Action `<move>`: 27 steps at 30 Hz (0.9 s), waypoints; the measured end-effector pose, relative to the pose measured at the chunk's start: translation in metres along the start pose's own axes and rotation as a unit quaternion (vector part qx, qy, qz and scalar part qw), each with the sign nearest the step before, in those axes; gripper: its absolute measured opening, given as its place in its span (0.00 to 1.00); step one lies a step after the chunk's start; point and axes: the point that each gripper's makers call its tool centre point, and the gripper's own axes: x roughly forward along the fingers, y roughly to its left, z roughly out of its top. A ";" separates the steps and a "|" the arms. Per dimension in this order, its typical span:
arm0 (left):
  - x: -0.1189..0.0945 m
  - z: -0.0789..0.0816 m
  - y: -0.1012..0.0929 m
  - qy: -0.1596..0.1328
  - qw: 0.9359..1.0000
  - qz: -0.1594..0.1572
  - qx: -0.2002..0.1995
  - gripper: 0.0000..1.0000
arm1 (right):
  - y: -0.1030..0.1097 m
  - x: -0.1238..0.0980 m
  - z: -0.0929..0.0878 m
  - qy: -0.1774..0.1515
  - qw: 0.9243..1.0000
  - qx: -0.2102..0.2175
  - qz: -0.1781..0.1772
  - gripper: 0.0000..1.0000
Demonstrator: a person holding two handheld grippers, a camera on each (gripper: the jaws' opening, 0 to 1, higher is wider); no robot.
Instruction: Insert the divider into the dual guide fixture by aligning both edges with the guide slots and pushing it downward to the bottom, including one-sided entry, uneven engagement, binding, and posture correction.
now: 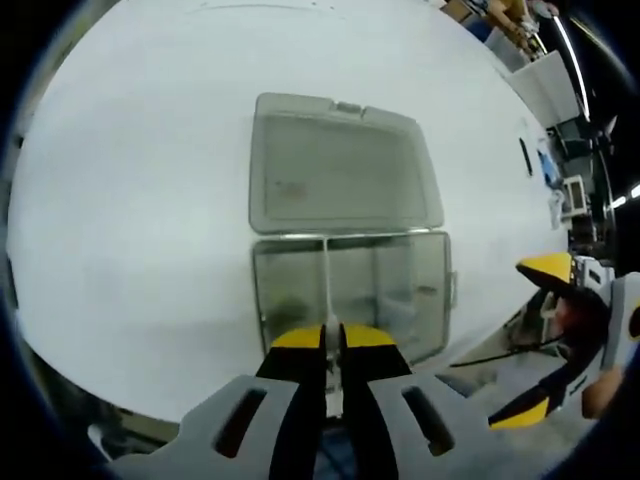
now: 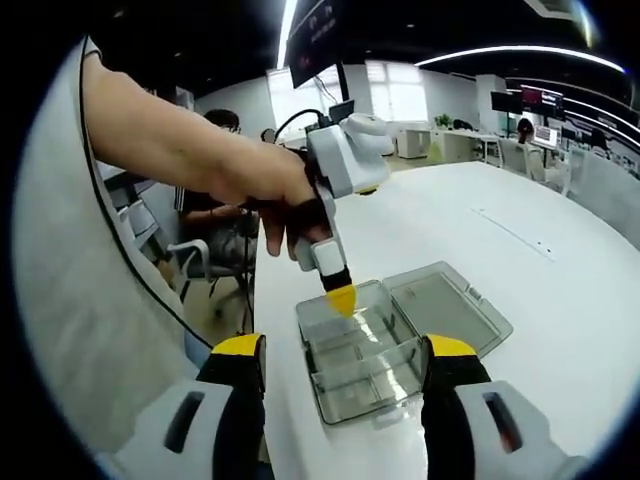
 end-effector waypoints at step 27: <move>0.003 0.000 0.000 0.004 1.000 -0.002 -0.004 0.00 | -0.002 0.003 0.001 -0.004 1.000 0.007 0.001 0.60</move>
